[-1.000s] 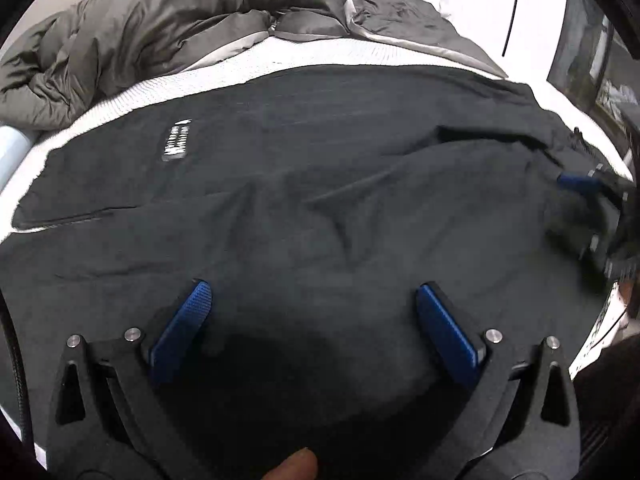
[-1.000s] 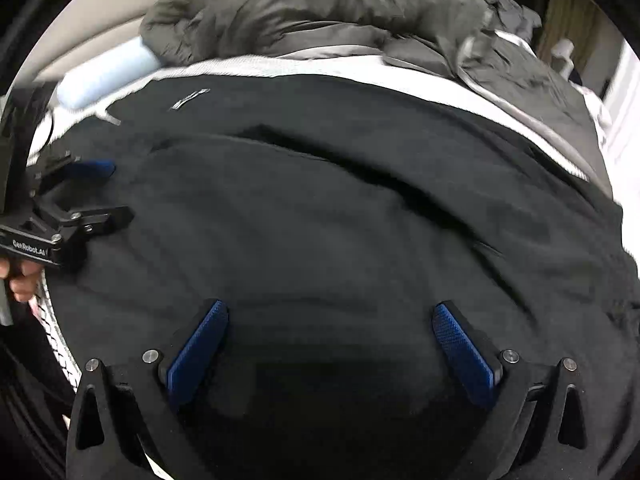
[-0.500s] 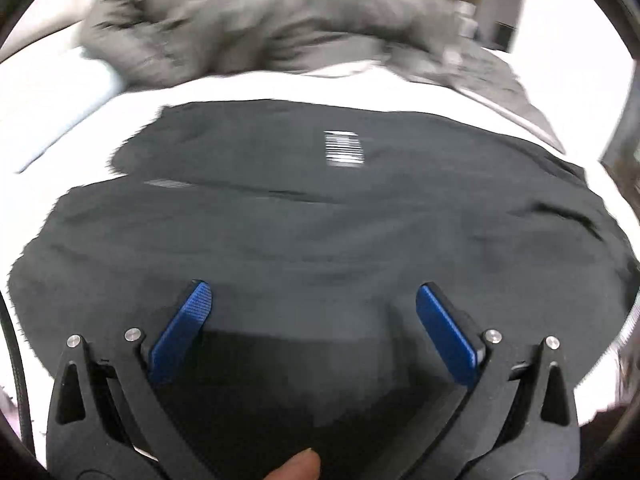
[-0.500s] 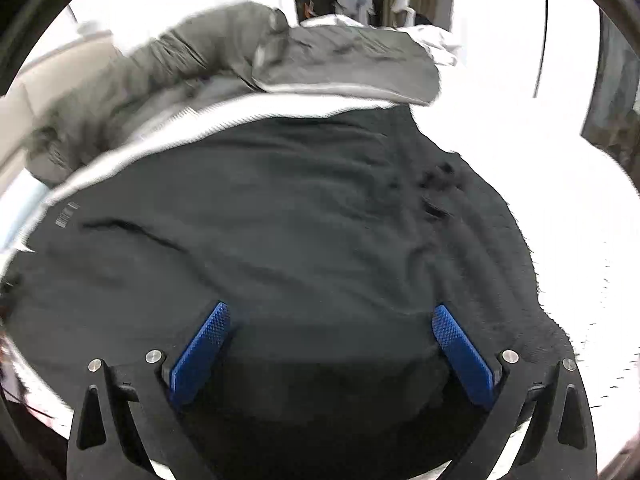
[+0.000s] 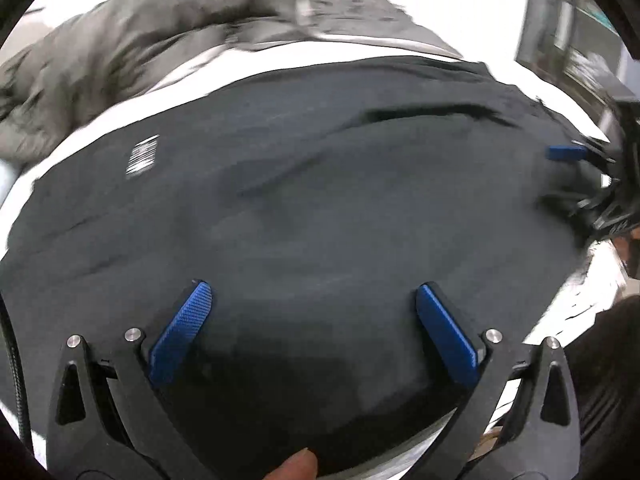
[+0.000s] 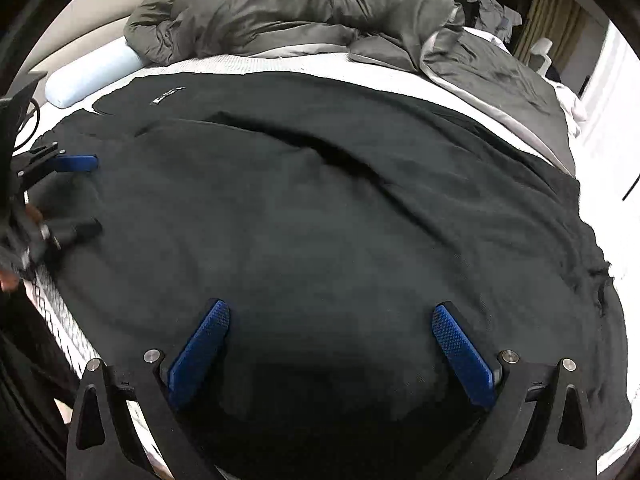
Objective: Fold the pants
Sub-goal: 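Smooth the folded black pants with both tools, then lift them away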
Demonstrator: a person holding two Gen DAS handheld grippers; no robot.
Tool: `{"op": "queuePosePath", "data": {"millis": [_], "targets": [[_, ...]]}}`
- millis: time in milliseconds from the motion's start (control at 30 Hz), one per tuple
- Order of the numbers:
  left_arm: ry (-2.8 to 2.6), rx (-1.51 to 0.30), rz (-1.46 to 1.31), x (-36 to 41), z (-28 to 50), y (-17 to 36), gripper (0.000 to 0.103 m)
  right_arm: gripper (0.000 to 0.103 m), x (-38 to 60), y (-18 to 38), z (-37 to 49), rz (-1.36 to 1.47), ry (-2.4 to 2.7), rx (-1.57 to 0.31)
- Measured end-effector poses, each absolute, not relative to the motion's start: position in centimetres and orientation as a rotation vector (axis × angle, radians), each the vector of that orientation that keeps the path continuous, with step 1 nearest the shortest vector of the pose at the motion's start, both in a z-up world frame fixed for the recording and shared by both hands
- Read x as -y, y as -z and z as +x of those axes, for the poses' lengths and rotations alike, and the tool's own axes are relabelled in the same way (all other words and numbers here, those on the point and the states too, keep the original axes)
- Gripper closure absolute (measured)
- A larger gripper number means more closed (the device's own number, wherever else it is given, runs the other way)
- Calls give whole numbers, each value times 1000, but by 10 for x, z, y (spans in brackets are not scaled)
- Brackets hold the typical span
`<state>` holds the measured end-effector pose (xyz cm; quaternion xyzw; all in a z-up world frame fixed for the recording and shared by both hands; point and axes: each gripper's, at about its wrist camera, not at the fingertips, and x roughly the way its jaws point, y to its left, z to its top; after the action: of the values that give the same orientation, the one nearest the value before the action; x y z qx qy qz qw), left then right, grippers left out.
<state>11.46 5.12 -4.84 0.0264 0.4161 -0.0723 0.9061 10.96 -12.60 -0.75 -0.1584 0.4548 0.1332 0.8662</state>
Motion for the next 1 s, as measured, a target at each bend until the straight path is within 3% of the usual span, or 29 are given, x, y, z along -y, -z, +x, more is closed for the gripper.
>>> {"op": "queuePosePath", "data": {"millis": [300, 533, 700, 1000], "targets": [[-236, -834, -183, -200, 89, 46, 1, 0, 238, -7, 108, -161, 113, -931], [-136, -845, -133, -179, 120, 39, 1, 0, 184, -23, 115, -178, -61, -865], [-166, -929, -47, -171, 144, 52, 0, 0, 141, 6, 135, -370, -76, -939], [-422, -894, -237, -248, 129, 54, 0, 0, 245, -1, 138, -214, 407, -912]]}}
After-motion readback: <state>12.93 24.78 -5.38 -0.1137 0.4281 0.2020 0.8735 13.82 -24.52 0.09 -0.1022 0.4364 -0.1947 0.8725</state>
